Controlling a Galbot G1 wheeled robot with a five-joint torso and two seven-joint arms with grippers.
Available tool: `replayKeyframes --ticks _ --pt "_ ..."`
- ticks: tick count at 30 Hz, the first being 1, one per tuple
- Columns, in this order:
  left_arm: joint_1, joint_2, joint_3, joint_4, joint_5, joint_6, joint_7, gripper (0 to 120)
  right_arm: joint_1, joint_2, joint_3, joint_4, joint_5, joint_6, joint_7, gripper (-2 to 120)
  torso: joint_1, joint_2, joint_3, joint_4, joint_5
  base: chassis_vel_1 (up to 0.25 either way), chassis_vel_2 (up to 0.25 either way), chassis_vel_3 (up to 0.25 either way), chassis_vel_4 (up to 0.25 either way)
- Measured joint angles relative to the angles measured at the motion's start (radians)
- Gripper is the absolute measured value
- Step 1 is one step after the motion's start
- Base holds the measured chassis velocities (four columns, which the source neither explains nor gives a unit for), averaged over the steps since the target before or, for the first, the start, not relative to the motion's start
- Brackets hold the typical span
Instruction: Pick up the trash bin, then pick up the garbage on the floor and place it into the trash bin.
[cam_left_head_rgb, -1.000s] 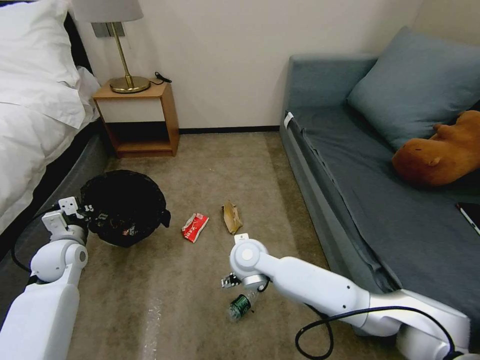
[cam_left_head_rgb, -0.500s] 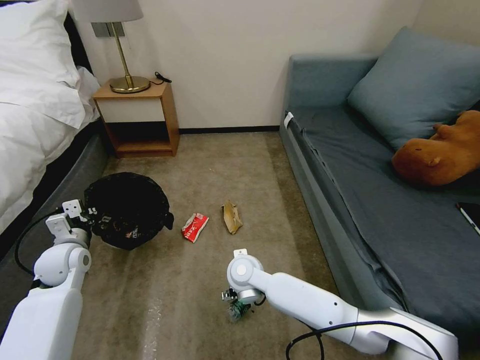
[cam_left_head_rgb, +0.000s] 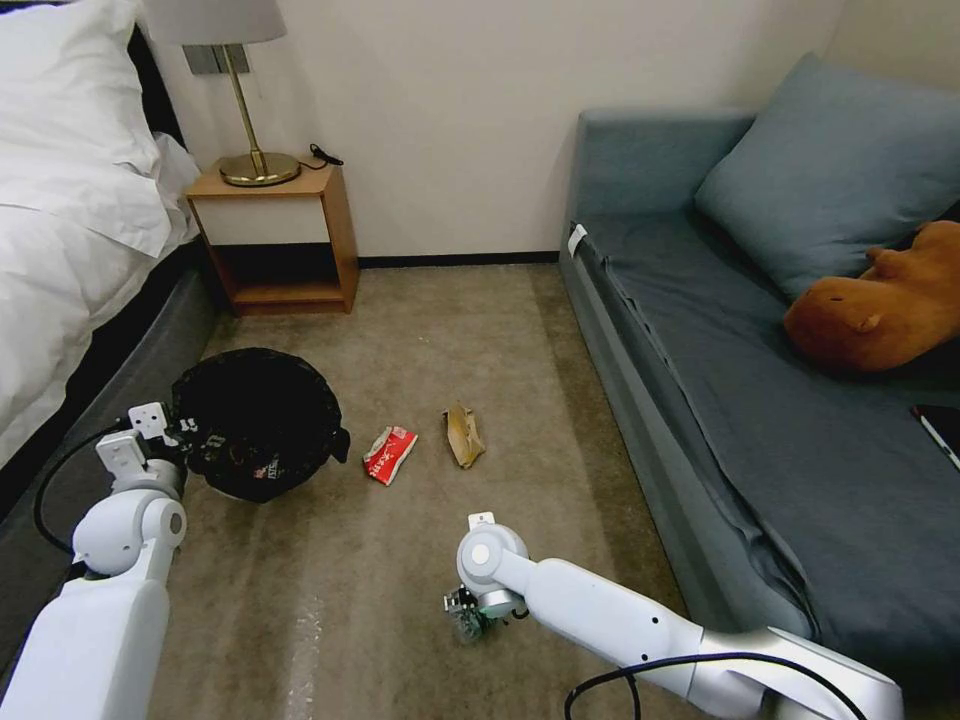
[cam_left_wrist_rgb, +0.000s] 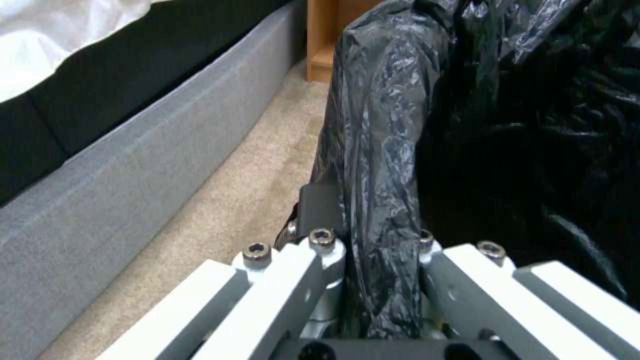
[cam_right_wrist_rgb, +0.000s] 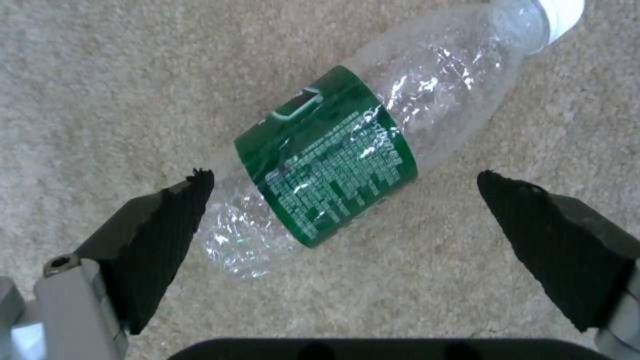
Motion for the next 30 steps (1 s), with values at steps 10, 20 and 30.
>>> replayKeyframes --ticks 10,20,30 --pt "-0.006 0.000 0.002 0.000 0.000 0.001 0.000 3 -0.018 0.009 0.004 -0.059 -0.047 -0.016 -0.078 100 0.000 0.000 0.000 0.0000 0.0001 0.000 0.000 0.000 0.000" --pt "-0.004 0.004 -0.001 0.000 -0.001 0.001 0.003 3 -0.021 0.004 0.010 -0.071 -0.062 -0.016 -0.112 65 0.000 0.000 0.000 0.0000 0.0001 0.000 0.000 0.000 0.000" --pt "0.001 0.012 -0.010 -0.002 -0.010 -0.001 0.005 3 -0.009 -0.004 0.017 -0.045 -0.095 -0.007 -0.118 32 0.000 0.000 0.000 0.0000 0.0001 0.000 0.000 0.000 0.000"
